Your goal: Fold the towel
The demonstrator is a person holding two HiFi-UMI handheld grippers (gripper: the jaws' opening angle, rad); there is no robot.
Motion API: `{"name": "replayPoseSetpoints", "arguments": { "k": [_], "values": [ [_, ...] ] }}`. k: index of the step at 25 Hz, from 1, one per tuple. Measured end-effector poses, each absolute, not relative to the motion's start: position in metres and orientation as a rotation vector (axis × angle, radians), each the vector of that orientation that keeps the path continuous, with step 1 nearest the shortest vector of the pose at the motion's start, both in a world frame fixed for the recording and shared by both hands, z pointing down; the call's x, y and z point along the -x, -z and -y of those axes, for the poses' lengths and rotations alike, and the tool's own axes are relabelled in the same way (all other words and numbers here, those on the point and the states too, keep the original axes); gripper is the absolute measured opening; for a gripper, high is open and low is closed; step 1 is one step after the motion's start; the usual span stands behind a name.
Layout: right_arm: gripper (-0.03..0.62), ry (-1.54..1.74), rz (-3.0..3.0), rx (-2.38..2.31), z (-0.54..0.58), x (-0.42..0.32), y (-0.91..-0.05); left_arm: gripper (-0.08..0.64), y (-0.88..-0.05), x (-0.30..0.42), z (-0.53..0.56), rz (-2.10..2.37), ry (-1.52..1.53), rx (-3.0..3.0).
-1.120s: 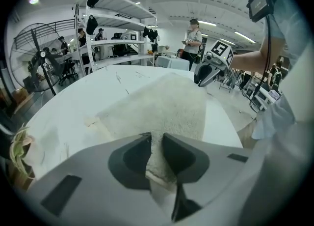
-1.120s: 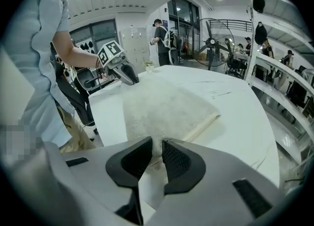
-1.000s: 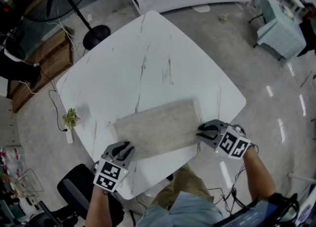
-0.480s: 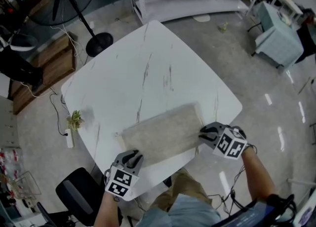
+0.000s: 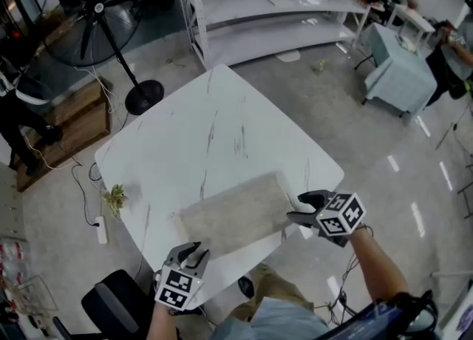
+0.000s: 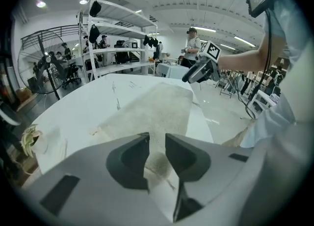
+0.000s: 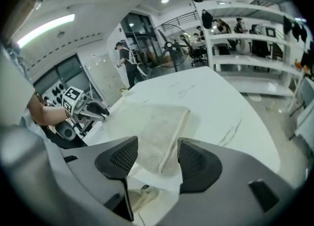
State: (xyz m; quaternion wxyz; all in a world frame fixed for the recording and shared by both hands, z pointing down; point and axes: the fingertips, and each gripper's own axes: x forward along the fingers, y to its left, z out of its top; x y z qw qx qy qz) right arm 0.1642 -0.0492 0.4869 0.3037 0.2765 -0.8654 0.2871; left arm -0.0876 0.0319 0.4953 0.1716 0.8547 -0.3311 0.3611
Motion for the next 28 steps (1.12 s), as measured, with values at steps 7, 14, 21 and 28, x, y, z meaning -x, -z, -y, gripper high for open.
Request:
{"name": "replayPoseSetpoints", "arguments": {
  "k": [7,14,21,28],
  "values": [
    [0.307,-1.100,2.131,-0.803,0.033,-0.176,-0.534,0.104,-0.486,0.086,-0.040,0.977,-0.994,-2.447],
    [0.113,-1.666,2.073,-0.907,0.041,-0.163,-0.533,0.112,-0.473,0.087,-0.045,1.027,-0.943,-2.453],
    [0.097,-1.460,2.195,-1.009,0.055,-0.167,-0.492,0.112,-0.451,0.095,-0.055,1.118,-0.890,-2.445],
    [0.097,-0.994,2.314,-0.906,0.075,-0.124,-0.424,0.112,-0.435,0.114,-0.077,1.230,-0.841,-2.438]
  ]
}}
